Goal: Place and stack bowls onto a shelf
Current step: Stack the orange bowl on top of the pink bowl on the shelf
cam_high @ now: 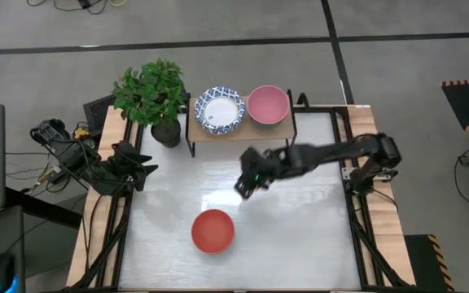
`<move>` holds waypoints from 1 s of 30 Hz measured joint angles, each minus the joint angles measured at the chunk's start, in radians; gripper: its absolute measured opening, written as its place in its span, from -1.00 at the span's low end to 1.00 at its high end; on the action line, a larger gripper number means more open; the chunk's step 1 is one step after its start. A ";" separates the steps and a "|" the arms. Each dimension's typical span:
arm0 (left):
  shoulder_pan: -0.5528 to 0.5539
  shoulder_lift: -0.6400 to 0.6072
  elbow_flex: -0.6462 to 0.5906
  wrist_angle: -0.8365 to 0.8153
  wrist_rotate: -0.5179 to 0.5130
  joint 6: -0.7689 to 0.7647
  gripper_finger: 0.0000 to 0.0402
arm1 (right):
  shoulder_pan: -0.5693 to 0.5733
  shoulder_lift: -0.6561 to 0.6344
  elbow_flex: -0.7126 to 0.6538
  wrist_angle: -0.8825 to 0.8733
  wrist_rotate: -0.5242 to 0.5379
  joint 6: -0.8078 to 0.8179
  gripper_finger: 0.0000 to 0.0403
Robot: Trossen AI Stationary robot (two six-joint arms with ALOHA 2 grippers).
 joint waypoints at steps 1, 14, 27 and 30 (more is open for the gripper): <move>0.000 0.000 0.000 0.000 0.000 0.013 0.01 | 0.019 0.023 0.000 0.026 0.000 0.006 0.10; 0.000 0.000 0.000 0.000 0.035 -0.006 0.01 | 0.107 0.182 -0.001 0.189 -0.001 -0.008 0.10; 0.000 0.003 0.000 0.000 0.067 -0.033 0.01 | 0.193 0.299 0.002 0.316 0.003 0.030 0.10; 0.000 0.004 0.000 0.000 0.067 -0.034 0.01 | 0.206 0.312 -0.004 0.299 0.004 0.038 0.10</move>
